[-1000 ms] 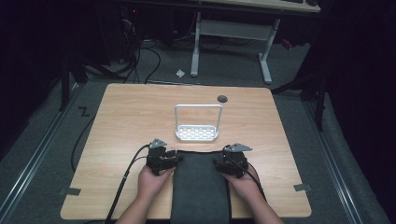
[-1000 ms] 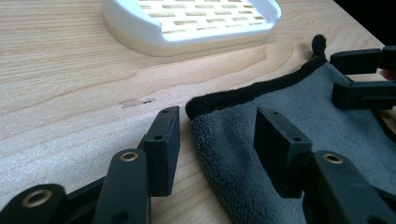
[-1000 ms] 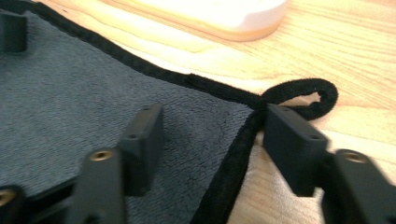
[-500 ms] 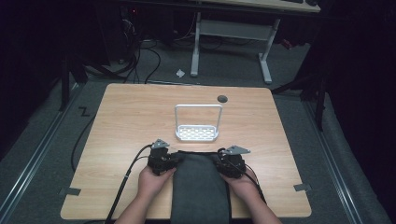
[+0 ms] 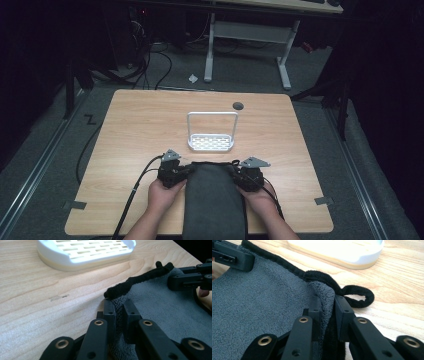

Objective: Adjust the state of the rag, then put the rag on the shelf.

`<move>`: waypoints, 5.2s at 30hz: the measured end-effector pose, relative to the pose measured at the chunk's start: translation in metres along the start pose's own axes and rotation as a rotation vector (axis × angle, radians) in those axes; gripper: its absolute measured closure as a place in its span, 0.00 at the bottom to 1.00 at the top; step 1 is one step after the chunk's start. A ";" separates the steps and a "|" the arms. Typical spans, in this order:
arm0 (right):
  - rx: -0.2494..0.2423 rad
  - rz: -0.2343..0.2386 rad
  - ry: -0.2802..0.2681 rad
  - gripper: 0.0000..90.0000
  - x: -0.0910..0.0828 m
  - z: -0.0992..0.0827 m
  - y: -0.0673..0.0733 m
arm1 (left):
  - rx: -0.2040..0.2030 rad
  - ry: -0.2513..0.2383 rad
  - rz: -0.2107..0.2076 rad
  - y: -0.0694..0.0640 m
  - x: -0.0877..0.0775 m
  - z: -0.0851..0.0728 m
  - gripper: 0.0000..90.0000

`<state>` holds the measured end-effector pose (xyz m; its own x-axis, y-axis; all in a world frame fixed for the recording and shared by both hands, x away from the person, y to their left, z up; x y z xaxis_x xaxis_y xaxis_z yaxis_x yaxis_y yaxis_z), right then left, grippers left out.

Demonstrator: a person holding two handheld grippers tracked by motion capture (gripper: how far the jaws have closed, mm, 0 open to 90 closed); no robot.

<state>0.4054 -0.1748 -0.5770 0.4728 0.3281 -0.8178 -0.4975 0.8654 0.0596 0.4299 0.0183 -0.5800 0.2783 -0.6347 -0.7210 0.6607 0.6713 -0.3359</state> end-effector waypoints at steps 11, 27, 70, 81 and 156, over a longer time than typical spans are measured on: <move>-0.005 -0.015 -0.073 0.87 -0.014 0.010 0.002 | 0.007 -0.072 0.041 -0.004 -0.011 0.007 0.92; -0.011 -0.019 -0.232 0.87 -0.055 0.046 0.000 | 0.063 -0.213 0.067 -0.022 -0.059 0.049 0.93; -0.092 -0.068 -0.510 0.87 -0.151 0.162 0.016 | 0.172 -0.503 0.141 -0.037 -0.178 0.150 0.94; -0.087 -0.079 -0.536 0.87 -0.161 0.178 0.010 | 0.194 -0.518 0.159 -0.037 -0.184 0.168 0.94; -0.024 0.027 -0.235 0.86 -0.024 0.194 -0.093 | 0.043 -0.168 0.061 0.073 -0.033 0.173 0.95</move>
<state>0.5816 -0.1899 -0.4516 0.6145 0.4323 -0.6599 -0.5276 0.8471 0.0636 0.5890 0.0217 -0.4762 0.4290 -0.6506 -0.6267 0.6669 0.6960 -0.2660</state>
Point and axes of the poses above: each handheld gripper's, and its own axes: x roughly forward along the jaws, z roughly out of its top, y roughly to its left, the point moved 8 cm from there along x, roughly forward along the jaws, and after that the axes turned 15 degrees about y, right-handed, at the moved point
